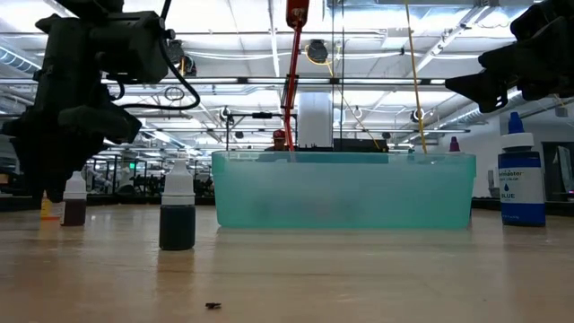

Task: Pick & Place food coloring
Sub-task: Put the small orange food coloring bottle into the green bin

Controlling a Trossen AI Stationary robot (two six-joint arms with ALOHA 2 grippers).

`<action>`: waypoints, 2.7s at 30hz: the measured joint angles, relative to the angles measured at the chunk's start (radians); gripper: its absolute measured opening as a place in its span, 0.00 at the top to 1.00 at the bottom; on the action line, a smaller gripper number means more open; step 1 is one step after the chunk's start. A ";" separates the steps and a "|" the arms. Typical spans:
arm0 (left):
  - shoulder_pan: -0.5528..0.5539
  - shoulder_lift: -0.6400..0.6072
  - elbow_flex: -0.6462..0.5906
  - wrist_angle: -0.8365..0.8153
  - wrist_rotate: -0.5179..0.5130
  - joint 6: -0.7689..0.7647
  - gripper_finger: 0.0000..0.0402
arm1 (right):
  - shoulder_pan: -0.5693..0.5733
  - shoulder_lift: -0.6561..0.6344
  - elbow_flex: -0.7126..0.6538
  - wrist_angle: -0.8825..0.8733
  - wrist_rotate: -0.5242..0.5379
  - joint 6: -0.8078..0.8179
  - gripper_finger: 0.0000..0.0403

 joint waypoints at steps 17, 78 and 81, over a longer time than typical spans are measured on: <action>0.000 0.000 0.000 0.015 -0.030 0.062 0.55 | 0.000 0.000 0.000 0.000 0.000 0.000 0.22; 0.105 0.813 1.119 -0.087 -0.137 1.293 0.85 | 0.000 0.000 0.000 0.000 0.000 0.000 0.22; 0.116 0.813 1.119 -0.104 -0.137 1.271 0.85 | 0.000 0.000 0.000 0.000 0.000 0.000 0.22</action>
